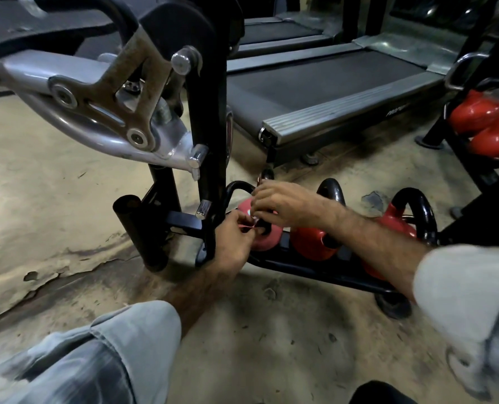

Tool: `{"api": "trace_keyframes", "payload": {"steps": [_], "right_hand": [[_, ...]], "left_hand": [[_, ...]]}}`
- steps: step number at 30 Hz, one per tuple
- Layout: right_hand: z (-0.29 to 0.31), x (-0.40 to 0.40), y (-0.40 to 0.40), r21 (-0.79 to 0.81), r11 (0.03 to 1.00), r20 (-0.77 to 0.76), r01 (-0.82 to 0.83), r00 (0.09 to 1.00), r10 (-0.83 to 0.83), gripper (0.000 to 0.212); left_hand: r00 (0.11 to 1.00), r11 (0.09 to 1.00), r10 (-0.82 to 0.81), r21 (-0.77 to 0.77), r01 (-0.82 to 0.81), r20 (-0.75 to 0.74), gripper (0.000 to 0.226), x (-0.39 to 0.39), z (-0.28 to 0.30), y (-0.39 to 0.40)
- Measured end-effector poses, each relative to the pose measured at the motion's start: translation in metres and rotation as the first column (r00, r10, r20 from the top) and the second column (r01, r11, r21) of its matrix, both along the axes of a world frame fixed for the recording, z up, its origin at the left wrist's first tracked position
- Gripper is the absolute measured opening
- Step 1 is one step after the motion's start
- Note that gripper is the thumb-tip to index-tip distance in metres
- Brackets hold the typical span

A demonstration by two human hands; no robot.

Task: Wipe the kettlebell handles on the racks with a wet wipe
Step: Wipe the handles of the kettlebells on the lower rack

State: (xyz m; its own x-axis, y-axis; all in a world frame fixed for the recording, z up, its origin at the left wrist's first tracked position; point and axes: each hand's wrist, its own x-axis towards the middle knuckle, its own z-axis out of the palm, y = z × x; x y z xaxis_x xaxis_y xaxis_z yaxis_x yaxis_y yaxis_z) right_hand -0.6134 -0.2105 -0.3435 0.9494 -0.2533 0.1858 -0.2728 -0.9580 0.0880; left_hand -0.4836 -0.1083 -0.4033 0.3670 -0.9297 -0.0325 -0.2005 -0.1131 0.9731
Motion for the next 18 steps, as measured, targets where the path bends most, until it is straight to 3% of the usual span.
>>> {"api": "trace_keyframes", "payload": {"steps": [2,3,6,9,11,13,15,18], "right_hand": [[-0.026,-0.02,0.019,0.041,0.994,0.239,0.101,0.965,-0.108,0.025],[-0.042,-0.022,0.033,0.123,0.977,0.372,0.174,0.905,-0.208,0.026],[-0.073,-0.002,0.071,0.5,0.825,0.635,0.262,0.536,-0.556,0.03],[-0.07,0.03,0.094,0.83,0.528,0.521,0.18,0.089,-0.849,0.03],[-0.063,0.037,0.1,0.916,0.372,0.386,0.151,-0.075,-0.919,0.03],[-0.061,0.034,0.087,0.969,0.24,0.244,0.059,-0.091,-0.965,0.029],[-0.055,0.029,0.068,0.997,0.06,0.061,-0.046,0.01,-0.998,0.026],[-0.048,0.015,0.05,0.993,-0.071,-0.052,-0.098,0.184,-0.981,0.029]], "left_hand": [[0.994,0.999,-0.037,-0.03,0.04,0.103,0.024,0.002,0.001,0.0],[0.989,0.999,-0.035,-0.032,0.04,0.144,0.023,0.004,0.001,-0.001],[0.981,0.999,-0.025,-0.041,0.034,0.194,0.028,0.002,0.004,-0.002],[0.966,0.989,-0.044,-0.127,0.078,0.254,0.036,0.004,0.013,-0.004],[0.906,0.967,-0.099,-0.175,0.186,0.411,0.045,0.009,0.021,-0.009],[0.758,0.932,-0.175,-0.143,0.334,0.629,0.053,0.016,0.028,-0.016],[0.615,0.918,-0.198,-0.075,0.389,0.763,0.054,0.021,0.032,-0.019],[0.552,0.925,-0.185,-0.047,0.378,0.813,0.055,0.024,0.032,-0.02]]}}
